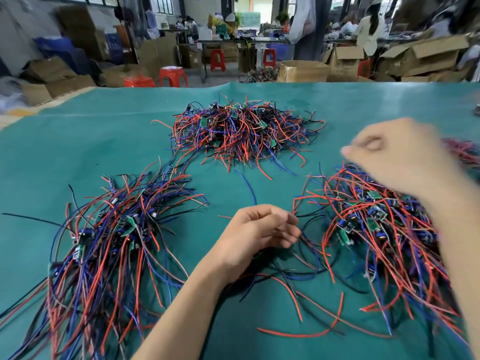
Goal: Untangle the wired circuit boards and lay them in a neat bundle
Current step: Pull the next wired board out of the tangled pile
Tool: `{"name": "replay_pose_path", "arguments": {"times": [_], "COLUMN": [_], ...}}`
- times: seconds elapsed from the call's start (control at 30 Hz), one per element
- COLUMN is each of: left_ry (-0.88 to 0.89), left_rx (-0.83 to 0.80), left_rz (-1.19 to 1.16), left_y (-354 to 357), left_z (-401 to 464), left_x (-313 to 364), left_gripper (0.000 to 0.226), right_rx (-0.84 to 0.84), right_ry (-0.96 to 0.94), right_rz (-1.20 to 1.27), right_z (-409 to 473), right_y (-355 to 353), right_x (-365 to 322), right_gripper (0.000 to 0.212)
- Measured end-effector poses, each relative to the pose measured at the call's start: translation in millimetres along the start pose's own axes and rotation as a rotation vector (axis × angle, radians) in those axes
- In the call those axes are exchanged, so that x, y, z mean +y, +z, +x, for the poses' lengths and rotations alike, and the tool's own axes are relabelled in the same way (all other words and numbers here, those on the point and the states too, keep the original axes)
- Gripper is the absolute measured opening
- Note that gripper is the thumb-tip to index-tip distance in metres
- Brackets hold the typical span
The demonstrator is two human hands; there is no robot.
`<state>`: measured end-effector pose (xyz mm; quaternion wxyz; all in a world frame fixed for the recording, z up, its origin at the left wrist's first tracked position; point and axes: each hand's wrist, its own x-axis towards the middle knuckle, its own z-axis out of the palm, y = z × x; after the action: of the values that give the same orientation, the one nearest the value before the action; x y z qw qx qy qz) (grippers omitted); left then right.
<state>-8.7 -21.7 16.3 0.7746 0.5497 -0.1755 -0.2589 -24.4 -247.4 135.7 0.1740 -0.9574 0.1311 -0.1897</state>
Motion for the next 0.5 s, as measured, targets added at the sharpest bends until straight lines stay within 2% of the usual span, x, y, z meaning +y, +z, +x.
{"name": "replay_pose_path", "arguments": {"times": [0.1, 0.13, 0.17, 0.23, 0.27, 0.37, 0.5], "left_ry": [-0.001, -0.001, -0.002, -0.005, -0.006, -0.005, -0.007], "left_rx": [0.008, 0.010, 0.011, 0.011, 0.011, 0.007, 0.004], "left_rz": [-0.003, -0.006, -0.009, -0.012, -0.011, -0.011, 0.001], "left_y": [0, -1, -1, -2, -2, -3, -3], "left_z": [0, -1, -1, -1, 0, 1, 0], "left_x": [1, 2, 2, 1, 1, -1, -1], "left_gripper": [0.020, 0.020, 0.020, 0.018, 0.017, 0.017, 0.015], "right_rx": [-0.266, -0.323, -0.358, -0.340, -0.300, -0.150, -0.082], "right_ry": [-0.184, -0.206, -0.194, -0.110, -0.066, -0.021, -0.071], "right_rz": [-0.068, -0.113, -0.157, -0.180, -0.154, -0.121, -0.171], "right_z": [27, 35, 43, 55, 59, 62, 57], "right_y": [69, 92, 113, 137, 144, 156, 160], "right_x": [-51, -61, -65, -66, -65, -63, -62], "right_gripper": [0.015, 0.021, 0.034, 0.052, 0.049, 0.011, 0.017]}}
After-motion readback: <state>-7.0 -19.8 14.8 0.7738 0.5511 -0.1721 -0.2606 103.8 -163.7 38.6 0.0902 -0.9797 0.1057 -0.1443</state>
